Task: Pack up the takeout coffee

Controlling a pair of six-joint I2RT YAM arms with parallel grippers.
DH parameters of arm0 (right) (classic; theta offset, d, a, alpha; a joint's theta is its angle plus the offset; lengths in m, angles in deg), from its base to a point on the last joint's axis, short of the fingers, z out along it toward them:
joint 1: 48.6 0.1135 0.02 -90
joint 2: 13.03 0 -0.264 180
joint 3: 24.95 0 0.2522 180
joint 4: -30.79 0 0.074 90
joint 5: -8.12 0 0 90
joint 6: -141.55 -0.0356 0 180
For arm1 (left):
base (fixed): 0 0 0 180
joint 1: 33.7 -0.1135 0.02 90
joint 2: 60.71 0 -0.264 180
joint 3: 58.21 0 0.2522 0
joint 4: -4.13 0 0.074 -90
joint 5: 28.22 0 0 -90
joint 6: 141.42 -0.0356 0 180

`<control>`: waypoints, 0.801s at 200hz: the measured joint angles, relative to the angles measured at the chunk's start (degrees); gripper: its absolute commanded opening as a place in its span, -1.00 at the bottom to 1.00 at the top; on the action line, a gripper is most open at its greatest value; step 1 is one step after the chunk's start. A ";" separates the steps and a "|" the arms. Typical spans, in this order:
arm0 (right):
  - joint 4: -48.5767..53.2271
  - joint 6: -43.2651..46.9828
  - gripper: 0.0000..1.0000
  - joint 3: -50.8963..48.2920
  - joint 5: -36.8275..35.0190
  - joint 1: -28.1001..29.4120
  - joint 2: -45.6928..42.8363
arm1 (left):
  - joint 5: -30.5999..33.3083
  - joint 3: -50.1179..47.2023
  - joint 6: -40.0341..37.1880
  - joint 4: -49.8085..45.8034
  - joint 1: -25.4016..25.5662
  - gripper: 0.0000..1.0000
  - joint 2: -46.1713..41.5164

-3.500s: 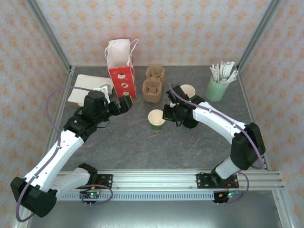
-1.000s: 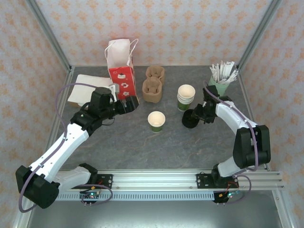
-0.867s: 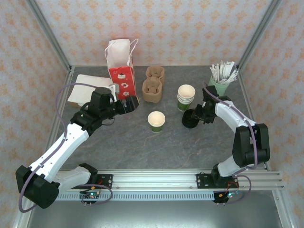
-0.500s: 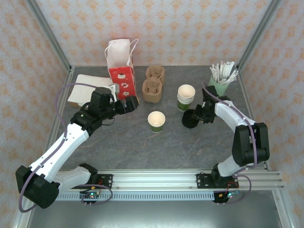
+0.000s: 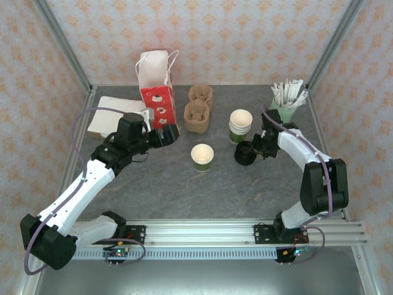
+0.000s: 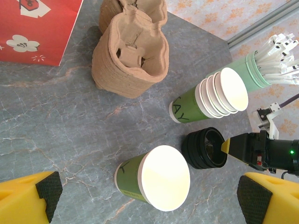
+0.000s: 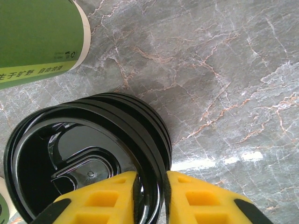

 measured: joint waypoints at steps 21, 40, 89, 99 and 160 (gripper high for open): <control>0.20 0.11 -0.61 0.00 0.00 0.00 0.00 | 0.00 0.00 -0.02 0.00 0.00 0.99 0.00; 0.28 0.17 -0.63 0.00 0.00 -0.02 0.00 | 0.04 0.00 -0.02 0.00 0.00 0.99 0.00; 0.61 0.24 -0.69 0.00 0.00 0.00 0.00 | 0.31 0.00 -0.04 -0.09 0.00 0.99 0.00; 0.61 0.39 -0.69 0.00 0.00 0.00 0.00 | 0.35 0.00 -0.11 -0.22 0.00 0.99 0.00; 1.95 0.59 -0.69 0.00 -0.42 0.00 -2.36 | 0.31 0.09 -0.17 -0.46 0.00 0.99 0.00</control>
